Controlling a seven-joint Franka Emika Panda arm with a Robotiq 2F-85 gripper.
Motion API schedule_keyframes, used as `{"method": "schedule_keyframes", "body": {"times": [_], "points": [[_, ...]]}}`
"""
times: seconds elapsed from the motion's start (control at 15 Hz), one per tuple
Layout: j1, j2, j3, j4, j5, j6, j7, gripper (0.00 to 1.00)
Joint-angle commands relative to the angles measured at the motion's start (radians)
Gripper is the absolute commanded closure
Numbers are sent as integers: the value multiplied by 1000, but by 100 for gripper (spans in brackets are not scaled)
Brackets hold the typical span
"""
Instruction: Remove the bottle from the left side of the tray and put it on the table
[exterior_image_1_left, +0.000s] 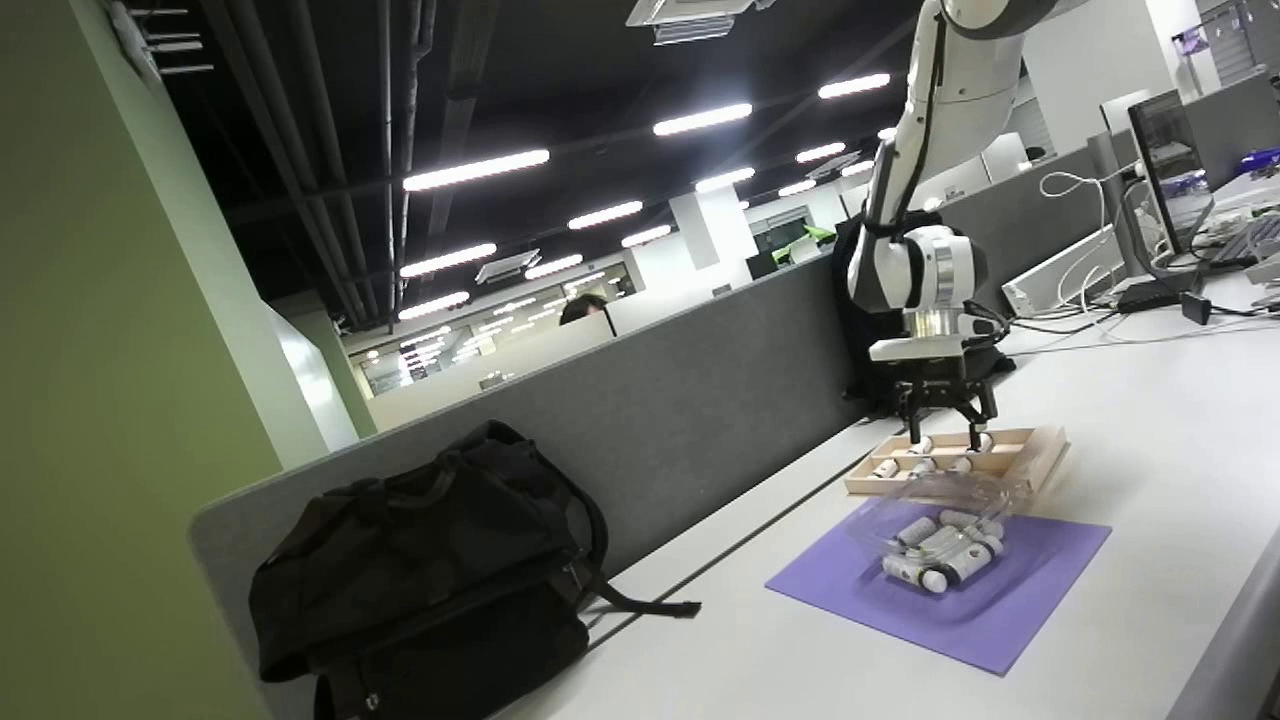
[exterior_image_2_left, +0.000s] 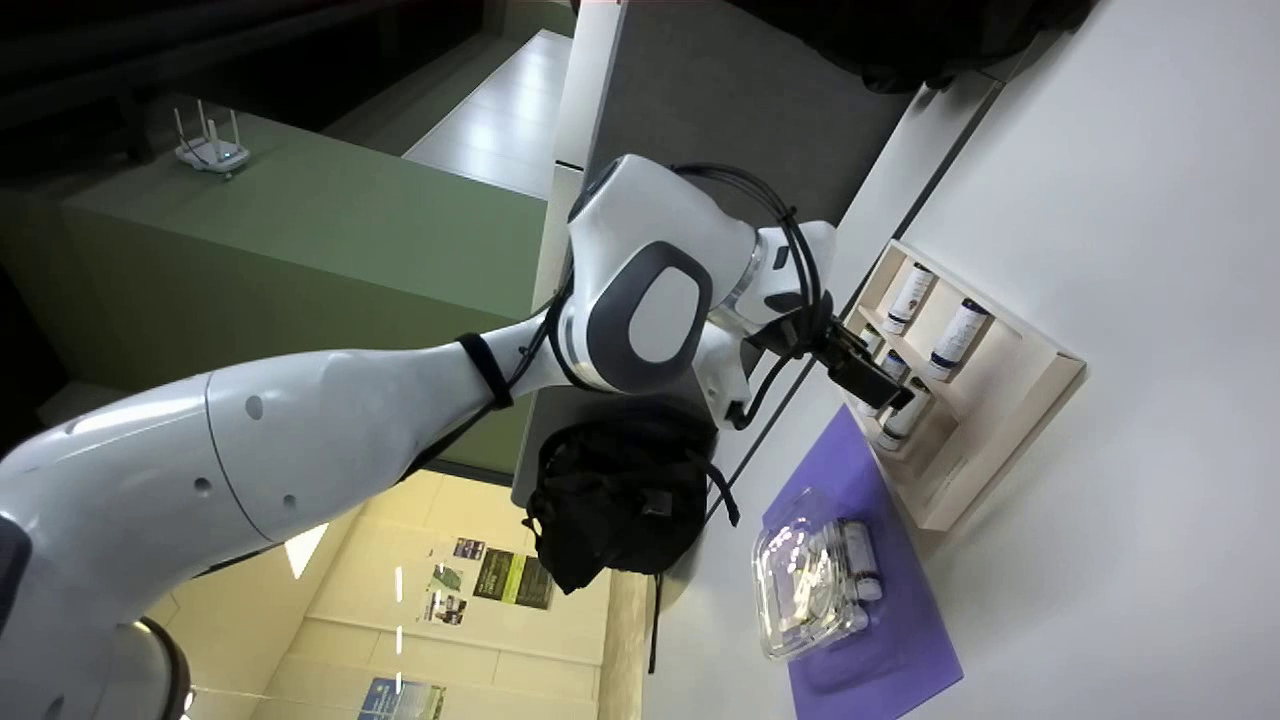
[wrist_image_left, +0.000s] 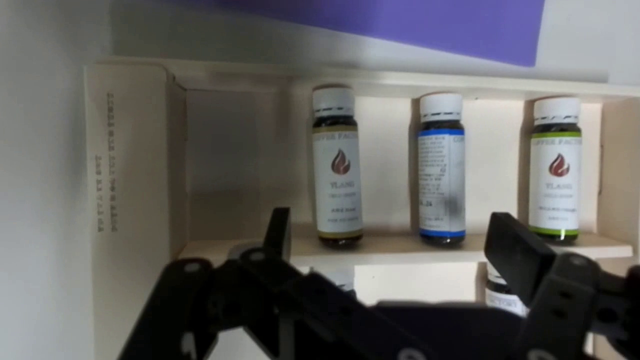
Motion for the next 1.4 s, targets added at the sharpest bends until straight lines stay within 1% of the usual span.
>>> {"method": "schedule_keyframes", "body": {"times": [0.0, 0.4, 0.73, 0.8, 0.87, 1.13, 1.33], "points": [[10, 27, -22, 29, -28, -12, 104, 0], [15, 50, -23, 35, -97, -84, 190, 0], [15, 61, -11, 42, -153, -124, 225, 0], [12, 59, -5, 39, -161, -122, 211, 25], [13, 58, -3, 36, -169, -116, 208, 25], [12, 54, 2, 36, -181, -108, 204, 52], [10, 47, 5, 35, -181, -110, 199, 69]]}}
